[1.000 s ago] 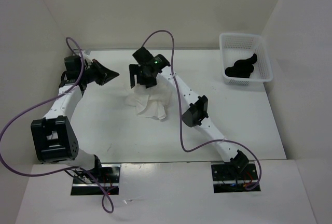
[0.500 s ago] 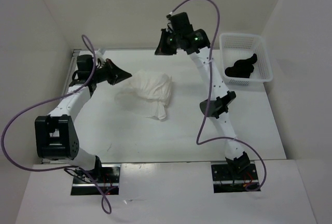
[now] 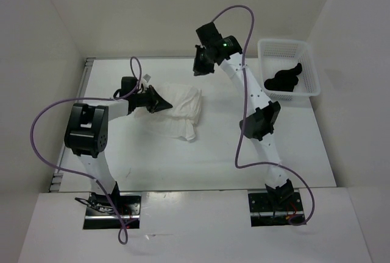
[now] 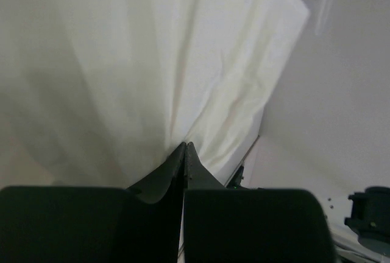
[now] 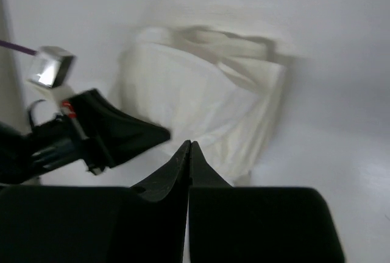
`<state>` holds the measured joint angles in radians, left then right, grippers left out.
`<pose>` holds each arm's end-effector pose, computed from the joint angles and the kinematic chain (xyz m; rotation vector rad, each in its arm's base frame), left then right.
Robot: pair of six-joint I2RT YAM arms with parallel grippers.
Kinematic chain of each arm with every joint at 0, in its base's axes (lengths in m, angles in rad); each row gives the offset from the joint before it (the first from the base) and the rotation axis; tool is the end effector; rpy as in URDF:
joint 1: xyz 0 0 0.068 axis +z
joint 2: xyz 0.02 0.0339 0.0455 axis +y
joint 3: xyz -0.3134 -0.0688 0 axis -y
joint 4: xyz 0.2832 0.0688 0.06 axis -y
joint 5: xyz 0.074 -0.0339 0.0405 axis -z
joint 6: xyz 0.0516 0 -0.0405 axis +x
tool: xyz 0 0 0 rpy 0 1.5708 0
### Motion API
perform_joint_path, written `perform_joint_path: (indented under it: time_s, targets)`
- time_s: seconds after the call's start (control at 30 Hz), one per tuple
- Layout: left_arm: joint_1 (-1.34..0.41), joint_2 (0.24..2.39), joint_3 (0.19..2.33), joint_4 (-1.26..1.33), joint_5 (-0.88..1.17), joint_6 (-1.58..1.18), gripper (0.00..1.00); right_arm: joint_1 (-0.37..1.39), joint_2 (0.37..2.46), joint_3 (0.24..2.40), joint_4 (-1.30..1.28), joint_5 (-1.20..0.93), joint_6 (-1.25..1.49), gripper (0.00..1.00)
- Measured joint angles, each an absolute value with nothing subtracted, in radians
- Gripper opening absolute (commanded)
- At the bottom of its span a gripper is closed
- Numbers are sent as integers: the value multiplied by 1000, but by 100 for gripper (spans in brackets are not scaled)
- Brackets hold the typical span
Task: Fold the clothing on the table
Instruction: Fold the skirt
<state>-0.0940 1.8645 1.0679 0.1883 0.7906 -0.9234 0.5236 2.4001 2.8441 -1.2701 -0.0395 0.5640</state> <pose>0.4367 -0.0780 0.1899 -0.4636 2.2853 -1.4098 0.4893 0.2849 0.4087 0.0308 2.4698 0.5409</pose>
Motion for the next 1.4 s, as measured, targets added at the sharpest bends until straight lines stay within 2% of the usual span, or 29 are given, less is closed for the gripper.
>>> perform_joint_path:
  time_s: [0.23,0.37,0.5,0.7,0.9,1.03,1.1,1.13,1.2,1.23,1.3,1.33,1.4]
  targets:
    - [-55,1904,1060,166,707,-904,0,524,2159,2384,-1289,178,590,2]
    - [-28,1901,1049,147,656,-884,0,521,1961,2125,-1252,219,594,3]
    - [7,1899,1011,126,620,-862,0,506,1779,1816,-1123,140,596,4]
    - [23,1915,988,104,579,-855,0,464,1697,1461,-907,-17,609,8]
    - [23,1925,985,104,571,-843,0,423,1641,1320,-829,-81,609,9]
    - [31,1868,986,56,562,-840,2,381,1549,1315,-804,-102,594,15]
    - [46,1805,990,24,574,-836,15,347,1499,1315,-800,-114,578,23]
    - [59,1764,996,9,587,-833,20,326,1477,1315,-800,-122,569,34]
    - [88,1670,1018,-17,613,-821,25,285,1438,1311,-795,-149,550,42]
    - [100,1616,1037,-33,631,-806,29,258,1412,1297,-780,-171,533,63]
    - [123,1537,1089,-59,663,-764,31,203,1362,1257,-757,-228,510,66]
    - [131,1512,1112,-63,684,-749,32,176,1343,1236,-747,-253,496,73]
    - [144,1464,1122,-61,733,-714,34,110,1302,1183,-717,-321,472,81]
